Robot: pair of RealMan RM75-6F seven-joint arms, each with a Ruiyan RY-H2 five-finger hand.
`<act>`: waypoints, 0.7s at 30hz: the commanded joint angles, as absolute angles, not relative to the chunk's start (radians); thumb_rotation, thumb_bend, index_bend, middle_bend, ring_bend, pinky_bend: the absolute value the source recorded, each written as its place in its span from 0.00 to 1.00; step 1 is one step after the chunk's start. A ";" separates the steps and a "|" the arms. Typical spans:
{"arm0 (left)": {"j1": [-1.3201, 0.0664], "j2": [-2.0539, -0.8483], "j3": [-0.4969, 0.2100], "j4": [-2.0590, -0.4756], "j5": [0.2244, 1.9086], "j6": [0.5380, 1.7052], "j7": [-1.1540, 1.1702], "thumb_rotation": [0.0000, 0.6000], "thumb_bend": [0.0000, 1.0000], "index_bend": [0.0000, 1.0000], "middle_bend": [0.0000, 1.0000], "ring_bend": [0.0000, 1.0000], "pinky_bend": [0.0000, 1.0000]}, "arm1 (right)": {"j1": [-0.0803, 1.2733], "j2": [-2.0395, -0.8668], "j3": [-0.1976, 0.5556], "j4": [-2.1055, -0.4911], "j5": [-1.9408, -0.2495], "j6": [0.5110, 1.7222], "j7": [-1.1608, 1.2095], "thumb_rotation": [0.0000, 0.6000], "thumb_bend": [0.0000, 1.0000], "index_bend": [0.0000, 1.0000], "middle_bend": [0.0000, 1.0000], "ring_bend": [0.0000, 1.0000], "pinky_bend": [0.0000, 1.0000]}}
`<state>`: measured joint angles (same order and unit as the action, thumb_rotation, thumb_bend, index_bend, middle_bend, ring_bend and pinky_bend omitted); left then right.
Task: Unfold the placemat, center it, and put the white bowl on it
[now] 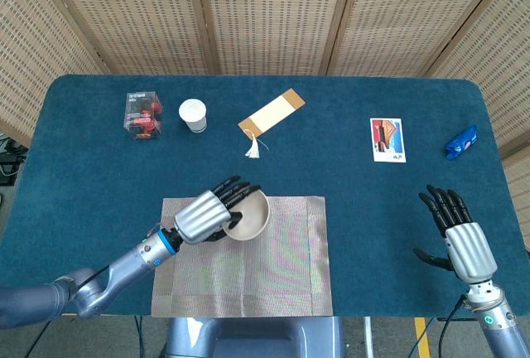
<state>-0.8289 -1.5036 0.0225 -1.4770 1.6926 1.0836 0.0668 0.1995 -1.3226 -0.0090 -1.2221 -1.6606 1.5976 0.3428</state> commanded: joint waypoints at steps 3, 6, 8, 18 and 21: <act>-0.855 -1.432 0.090 -1.616 1.709 0.956 0.170 1.00 0.49 0.78 0.00 0.00 0.00 | 0.196 -1.316 -0.005 -1.231 -1.662 1.603 0.343 1.00 0.00 0.08 0.00 0.00 0.00; -0.857 -1.422 0.098 -1.649 1.677 0.906 0.213 1.00 0.49 0.78 0.00 0.00 0.00 | 0.194 -1.312 -0.002 -1.235 -1.662 1.607 0.346 1.00 0.00 0.09 0.00 0.00 0.00; -0.856 -1.421 0.101 -1.660 1.654 0.878 0.241 1.00 0.49 0.78 0.00 0.00 0.00 | 0.193 -1.309 -0.001 -1.238 -1.663 1.608 0.346 1.00 0.00 0.09 0.00 0.00 0.00; -0.837 -1.436 0.113 -1.653 1.588 0.825 0.337 1.00 0.49 0.75 0.00 0.00 0.00 | 0.190 -1.304 0.006 -1.240 -1.664 1.612 0.348 1.00 0.00 0.09 0.00 0.00 0.00; -0.827 -1.442 0.115 -1.647 1.573 0.822 0.362 1.00 0.40 0.71 0.00 0.00 0.00 | 0.190 -1.304 0.008 -1.239 -1.664 1.610 0.348 1.00 0.00 0.09 0.00 0.00 0.00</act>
